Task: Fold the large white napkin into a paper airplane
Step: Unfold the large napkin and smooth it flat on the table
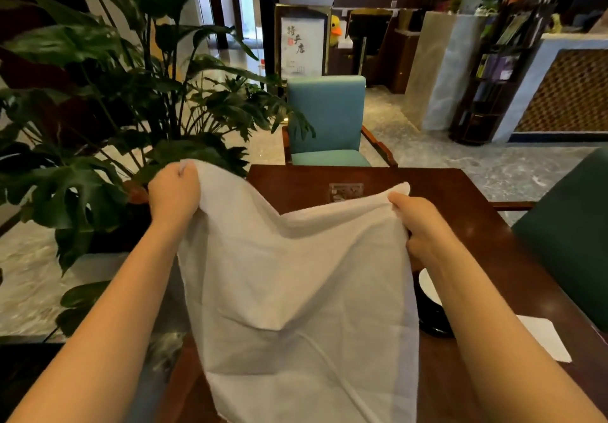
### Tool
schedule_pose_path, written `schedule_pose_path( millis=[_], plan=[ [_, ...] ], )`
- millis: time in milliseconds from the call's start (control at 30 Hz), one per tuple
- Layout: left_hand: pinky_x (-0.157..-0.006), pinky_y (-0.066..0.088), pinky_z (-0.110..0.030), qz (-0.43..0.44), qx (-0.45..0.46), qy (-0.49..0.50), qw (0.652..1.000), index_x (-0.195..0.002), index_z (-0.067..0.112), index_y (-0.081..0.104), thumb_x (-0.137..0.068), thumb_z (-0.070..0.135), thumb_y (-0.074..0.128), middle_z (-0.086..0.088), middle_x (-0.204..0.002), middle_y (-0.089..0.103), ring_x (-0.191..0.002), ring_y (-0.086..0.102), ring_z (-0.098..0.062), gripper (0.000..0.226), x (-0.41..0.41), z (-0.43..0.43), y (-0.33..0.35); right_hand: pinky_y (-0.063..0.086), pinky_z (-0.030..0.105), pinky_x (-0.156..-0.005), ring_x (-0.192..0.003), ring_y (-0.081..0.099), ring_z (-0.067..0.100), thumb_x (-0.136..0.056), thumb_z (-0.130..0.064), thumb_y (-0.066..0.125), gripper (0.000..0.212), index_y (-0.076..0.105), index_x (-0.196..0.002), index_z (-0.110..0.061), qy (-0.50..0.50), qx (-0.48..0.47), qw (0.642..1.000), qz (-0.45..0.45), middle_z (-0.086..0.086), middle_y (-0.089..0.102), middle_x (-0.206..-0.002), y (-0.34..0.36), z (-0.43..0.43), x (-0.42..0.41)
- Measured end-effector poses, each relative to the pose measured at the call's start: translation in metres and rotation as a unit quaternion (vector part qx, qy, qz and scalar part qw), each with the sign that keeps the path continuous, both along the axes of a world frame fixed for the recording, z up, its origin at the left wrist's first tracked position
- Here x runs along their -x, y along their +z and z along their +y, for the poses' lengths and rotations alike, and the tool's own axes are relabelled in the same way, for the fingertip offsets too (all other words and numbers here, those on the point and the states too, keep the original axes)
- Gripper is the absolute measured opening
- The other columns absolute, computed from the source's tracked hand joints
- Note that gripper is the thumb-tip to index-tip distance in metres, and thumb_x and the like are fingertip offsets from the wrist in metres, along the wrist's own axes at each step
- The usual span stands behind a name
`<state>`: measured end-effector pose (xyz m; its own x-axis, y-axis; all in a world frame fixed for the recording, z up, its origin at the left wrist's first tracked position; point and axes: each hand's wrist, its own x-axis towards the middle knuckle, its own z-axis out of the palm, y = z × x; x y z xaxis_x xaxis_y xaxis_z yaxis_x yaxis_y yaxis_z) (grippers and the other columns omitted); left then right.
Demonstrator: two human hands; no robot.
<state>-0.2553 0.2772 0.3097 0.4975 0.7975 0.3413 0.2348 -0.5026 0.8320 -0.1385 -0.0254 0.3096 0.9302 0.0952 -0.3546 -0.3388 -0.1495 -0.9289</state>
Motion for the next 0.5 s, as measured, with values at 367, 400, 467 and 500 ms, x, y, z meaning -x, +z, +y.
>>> schedule_pose_path(
  millis=[367,400,467,500],
  plan=[
    [-0.079,0.056,-0.044,0.255,0.164,-0.062,0.951,-0.107,0.007,0.063,-0.096,0.029,0.045,-0.011,-0.099,0.061,-0.066,0.064,-0.026,0.031,-0.054,0.047,-0.163,0.041,0.041,-0.096,-0.117,0.052,0.04,-0.101,-0.04,0.016,0.065,0.048,-0.126,0.011,-0.032,0.257,0.964,0.052,0.027,0.054,-0.127,-0.136,0.015,-0.074],
    [-0.08,0.056,-0.045,0.251,0.184,-0.062,0.948,-0.113,0.005,0.061,-0.096,0.028,0.046,-0.011,-0.102,0.06,-0.067,0.063,-0.025,0.033,-0.064,0.051,-0.171,0.041,0.04,-0.096,-0.117,0.051,0.04,-0.101,-0.039,0.016,0.064,0.048,-0.125,0.01,-0.038,0.269,0.961,0.05,0.027,0.054,-0.128,-0.143,0.018,-0.083],
    [-0.08,0.056,-0.041,0.24,0.223,-0.065,0.943,-0.117,0.004,0.06,-0.095,0.025,0.047,-0.014,-0.112,0.061,-0.077,0.061,-0.026,0.033,-0.085,0.056,-0.183,0.042,0.04,-0.091,-0.117,0.051,0.04,-0.101,-0.037,0.02,0.059,0.048,-0.126,0.01,-0.043,0.282,0.957,0.047,0.026,0.053,-0.128,-0.156,0.023,-0.1],
    [-0.08,0.054,-0.039,0.232,0.237,-0.069,0.941,-0.119,0.005,0.059,-0.094,0.024,0.047,-0.015,-0.117,0.06,-0.085,0.06,-0.026,0.033,-0.095,0.057,-0.19,0.042,0.04,-0.09,-0.117,0.05,0.04,-0.101,-0.035,0.024,0.055,0.047,-0.126,0.009,-0.043,0.286,0.956,0.043,0.026,0.052,-0.128,-0.162,0.025,-0.109]
  ],
)
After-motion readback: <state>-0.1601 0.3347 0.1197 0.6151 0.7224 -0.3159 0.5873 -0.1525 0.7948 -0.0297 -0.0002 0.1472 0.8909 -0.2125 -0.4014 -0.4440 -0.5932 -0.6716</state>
